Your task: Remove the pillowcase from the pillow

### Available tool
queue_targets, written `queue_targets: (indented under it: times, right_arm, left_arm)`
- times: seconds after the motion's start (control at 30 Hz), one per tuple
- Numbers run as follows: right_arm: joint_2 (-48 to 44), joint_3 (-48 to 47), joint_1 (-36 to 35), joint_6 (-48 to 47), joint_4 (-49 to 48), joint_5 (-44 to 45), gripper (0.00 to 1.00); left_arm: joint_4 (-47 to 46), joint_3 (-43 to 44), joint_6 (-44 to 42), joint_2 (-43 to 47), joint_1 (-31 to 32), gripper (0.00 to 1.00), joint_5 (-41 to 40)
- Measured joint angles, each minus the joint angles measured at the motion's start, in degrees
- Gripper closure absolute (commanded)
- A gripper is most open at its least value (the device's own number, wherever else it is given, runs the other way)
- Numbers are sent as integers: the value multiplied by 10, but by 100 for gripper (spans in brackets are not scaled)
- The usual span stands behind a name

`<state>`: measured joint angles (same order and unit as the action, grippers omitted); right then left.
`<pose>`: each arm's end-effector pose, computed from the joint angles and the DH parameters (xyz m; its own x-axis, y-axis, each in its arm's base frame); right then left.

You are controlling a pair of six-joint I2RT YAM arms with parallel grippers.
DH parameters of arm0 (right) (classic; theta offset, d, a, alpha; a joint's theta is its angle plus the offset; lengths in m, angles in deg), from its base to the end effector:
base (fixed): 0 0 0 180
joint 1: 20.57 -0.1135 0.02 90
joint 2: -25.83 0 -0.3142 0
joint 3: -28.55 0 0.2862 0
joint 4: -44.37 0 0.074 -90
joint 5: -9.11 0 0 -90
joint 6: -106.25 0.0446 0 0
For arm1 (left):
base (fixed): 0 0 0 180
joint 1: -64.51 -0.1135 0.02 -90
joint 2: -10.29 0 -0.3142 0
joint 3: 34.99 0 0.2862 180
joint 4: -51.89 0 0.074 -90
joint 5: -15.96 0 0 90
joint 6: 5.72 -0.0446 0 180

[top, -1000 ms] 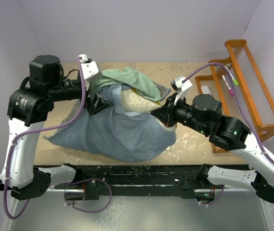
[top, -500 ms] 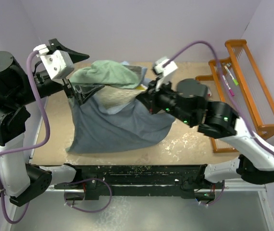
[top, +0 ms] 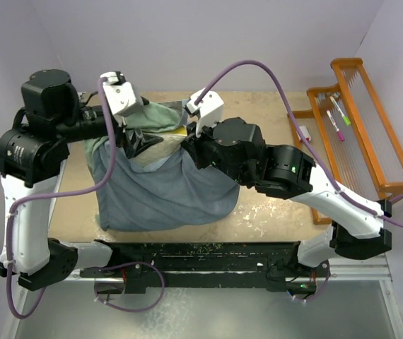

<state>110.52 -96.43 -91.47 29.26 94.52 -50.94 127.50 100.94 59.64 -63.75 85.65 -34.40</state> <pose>0.1258 0.2953 0.5921 -0.2027 0.0108 -0.9792 -0.6283 0.7655 0.1385 0.1518 -0.0892 0.6423 0.1557 0.2840 -0.9461 0.8701 0.4140 0.2675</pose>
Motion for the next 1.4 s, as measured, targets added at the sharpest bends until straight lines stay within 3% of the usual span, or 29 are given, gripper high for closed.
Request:
queue_targets:
  times: [0.07, 0.17, 0.23, 0.5, 0.7, 0.9, 1.03, 1.2, 1.4]
  right_arm:
    - [-3, 0, 0, 0, 0, 1, 100]
    - [-8, 3, 0, 1, -1, -1, 100]
    - [-12, 12, 0, 2, -8, -5, 100]
    - [-83, 116, 0, 17, -80, -15, 100]
    - [-133, 160, -1, 37, -71, -16, 100]
    - [-158, 181, -3, 55, -66, -24, 100]
    - [-176, 202, -3, 72, -66, -21, 100]
    - [-236, 249, -4, 102, -59, 14, 100]
    - [-306, 273, -7, 152, -13, 92, 100]
  left_arm:
    - [14, -24, -11, 2, 0, 29, -2]
    - [4, -58, -12, 8, 0, 65, -17]
    - [-15, -74, -3, 13, 4, 74, -27]
    - [-49, -85, 39, 36, 14, 66, -41]
    - [-74, -85, 57, 43, 7, 66, -68]
    - [-101, -90, 83, 44, 3, 90, -111]
    - [-135, -107, 93, 43, 3, 100, -206]
    - [-172, -148, 87, 41, 4, 100, -352]
    - [-203, -221, 73, 73, 7, 100, -439]
